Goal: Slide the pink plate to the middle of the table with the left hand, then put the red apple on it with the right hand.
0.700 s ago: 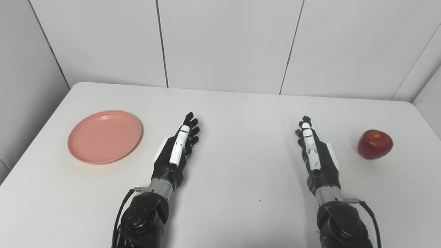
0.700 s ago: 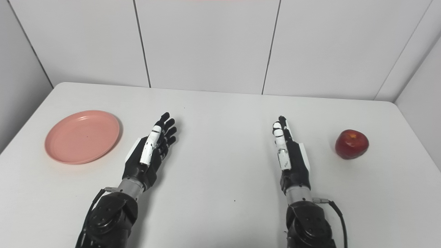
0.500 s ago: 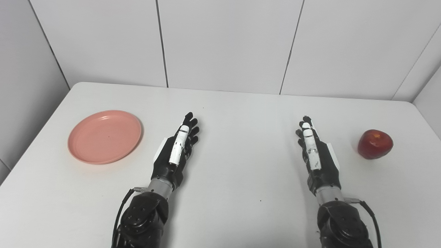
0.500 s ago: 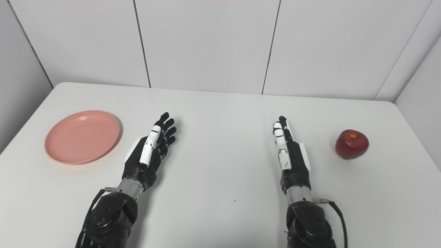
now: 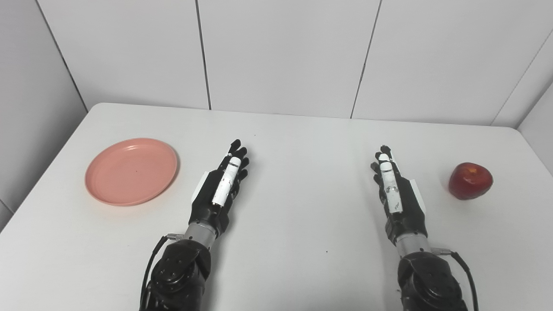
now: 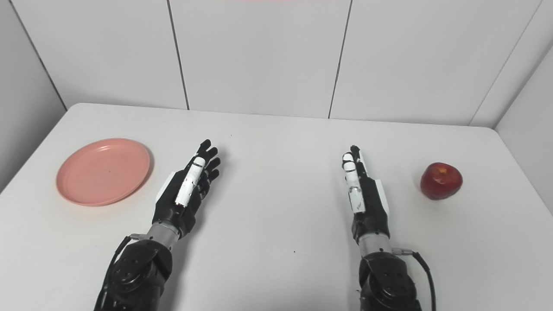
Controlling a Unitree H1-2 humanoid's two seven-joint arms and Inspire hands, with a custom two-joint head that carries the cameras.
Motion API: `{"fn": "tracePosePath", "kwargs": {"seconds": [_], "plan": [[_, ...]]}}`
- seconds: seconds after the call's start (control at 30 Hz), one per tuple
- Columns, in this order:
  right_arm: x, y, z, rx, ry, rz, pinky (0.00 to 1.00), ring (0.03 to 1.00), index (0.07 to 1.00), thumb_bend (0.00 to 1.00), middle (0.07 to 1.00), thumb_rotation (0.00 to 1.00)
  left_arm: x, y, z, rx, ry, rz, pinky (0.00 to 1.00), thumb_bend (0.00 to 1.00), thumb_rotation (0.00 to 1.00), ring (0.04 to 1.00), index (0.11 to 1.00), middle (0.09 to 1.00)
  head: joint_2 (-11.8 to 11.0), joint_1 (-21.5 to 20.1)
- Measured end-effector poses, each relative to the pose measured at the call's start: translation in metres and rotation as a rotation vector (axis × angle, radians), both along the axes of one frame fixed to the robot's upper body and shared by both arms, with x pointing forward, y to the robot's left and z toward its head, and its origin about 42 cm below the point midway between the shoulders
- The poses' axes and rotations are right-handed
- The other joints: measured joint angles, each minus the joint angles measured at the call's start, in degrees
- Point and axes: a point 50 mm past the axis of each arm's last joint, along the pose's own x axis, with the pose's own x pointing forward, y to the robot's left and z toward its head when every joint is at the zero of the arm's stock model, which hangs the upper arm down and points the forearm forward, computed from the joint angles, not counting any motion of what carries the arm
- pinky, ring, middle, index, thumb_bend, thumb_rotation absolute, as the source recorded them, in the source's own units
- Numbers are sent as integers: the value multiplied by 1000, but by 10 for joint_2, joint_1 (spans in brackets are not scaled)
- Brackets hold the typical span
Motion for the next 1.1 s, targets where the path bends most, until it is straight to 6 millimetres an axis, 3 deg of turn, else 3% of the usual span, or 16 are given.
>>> {"fn": "tracePosePath", "kwargs": {"seconds": [0.07, 0.13, 0.2, 0.47, 0.57, 0.63, 0.7, 0.77, 0.83, 1.1], "plan": [[0, 0, 0, -3, 0, 0, 1000, 961, 989, 293, 975, 1000, 0, 0, 0, -1, 0, 1, 985, 508, 783, 980, 964, 985, 1, -1], [0, 0, 0, -5, 0, -1, 1000, 964, 989, 292, 976, 1000, 0, 0, 0, -2, 0, 2, 996, 486, 923, 985, 975, 990, 1, 0], [0, 0, 0, -5, 0, -1, 1000, 964, 988, 285, 975, 1000, 0, 0, 0, -2, 3, 2, 997, 465, 988, 984, 977, 990, 0, 0], [0, -2, 0, 5, 0, -5, 1000, 955, 982, 268, 970, 1000, 0, -1, 0, -4, 5, -2, 1000, 395, 1000, 979, 972, 985, -11, 15], [0, -4, -1, 12, 4, -9, 1000, 969, 993, 256, 982, 1000, 0, -5, -3, -10, 10, -7, 1000, 390, 1000, 980, 975, 986, -56, 95], [0, -9, -5, 23, 5, -6, 1000, 977, 999, 235, 988, 1000, 1, -12, -8, -17, 17, -14, 1000, 387, 1000, 982, 980, 988, -59, 100], [0, -13, -10, 34, 4, 3, 1000, 989, 1000, 208, 994, 1000, -1, -21, -14, -21, 24, -27, 1000, 386, 1000, 982, 982, 989, -90, 151], [-2, -20, -15, 45, 0, 18, 1000, 995, 1000, 203, 998, 1000, -2, -30, -20, -4, 23, -41, 999, 389, 1000, 979, 980, 988, -93, 155], [-4, -27, -18, 40, -7, 18, 1000, 991, 1000, 199, 995, 1000, -2, -36, -22, 3, 12, -43, 989, 392, 1000, 976, 979, 988, -115, 185], [-6, -34, -22, 53, 2, 15, 1000, 987, 1000, 131, 994, 1000, -2, -47, -29, 45, -2, -35, 949, 409, 1000, 964, 952, 968, -134, 230]]}}
